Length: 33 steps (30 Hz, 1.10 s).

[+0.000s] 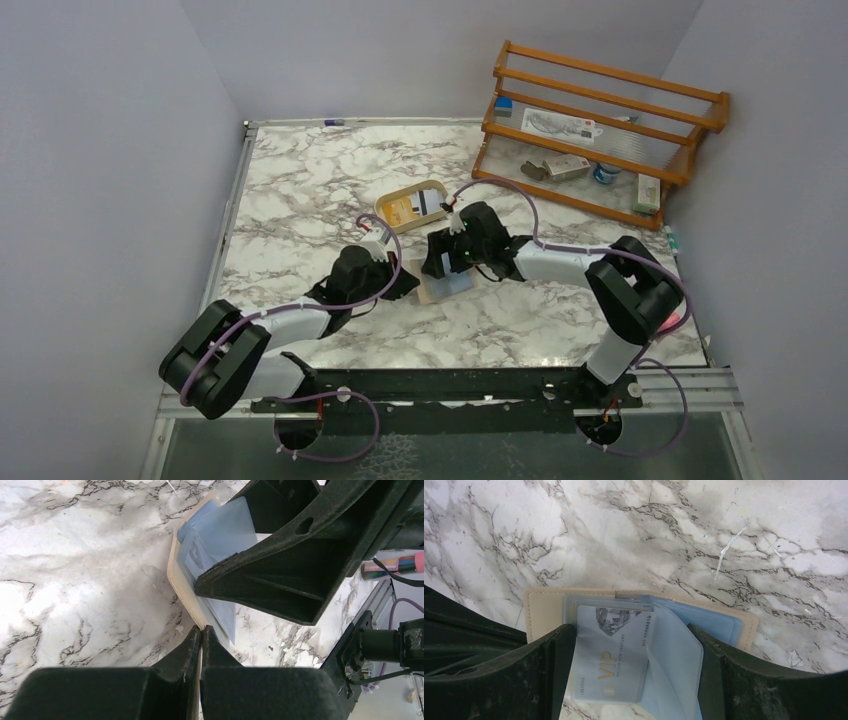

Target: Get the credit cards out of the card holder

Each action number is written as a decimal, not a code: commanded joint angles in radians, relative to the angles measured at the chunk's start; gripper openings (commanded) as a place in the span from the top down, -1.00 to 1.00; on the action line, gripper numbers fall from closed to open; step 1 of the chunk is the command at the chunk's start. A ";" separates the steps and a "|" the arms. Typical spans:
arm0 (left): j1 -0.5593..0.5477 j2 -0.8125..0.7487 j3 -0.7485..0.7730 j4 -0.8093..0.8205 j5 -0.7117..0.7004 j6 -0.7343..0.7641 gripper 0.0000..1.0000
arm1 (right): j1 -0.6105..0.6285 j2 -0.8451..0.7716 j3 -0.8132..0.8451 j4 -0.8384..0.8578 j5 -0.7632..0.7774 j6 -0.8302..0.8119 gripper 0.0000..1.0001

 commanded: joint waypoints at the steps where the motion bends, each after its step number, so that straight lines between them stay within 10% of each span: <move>1: 0.011 -0.051 -0.007 0.039 0.040 0.018 1.00 | -0.008 0.044 -0.019 -0.062 0.063 -0.025 -0.71; 20: 0.030 0.038 -0.033 0.026 -0.030 0.032 1.00 | -0.028 -0.265 -0.105 0.016 0.078 -0.037 -1.00; 33: 0.030 0.104 -0.041 0.029 -0.141 -0.034 1.00 | -0.034 -0.181 -0.290 0.387 -0.442 0.316 -0.96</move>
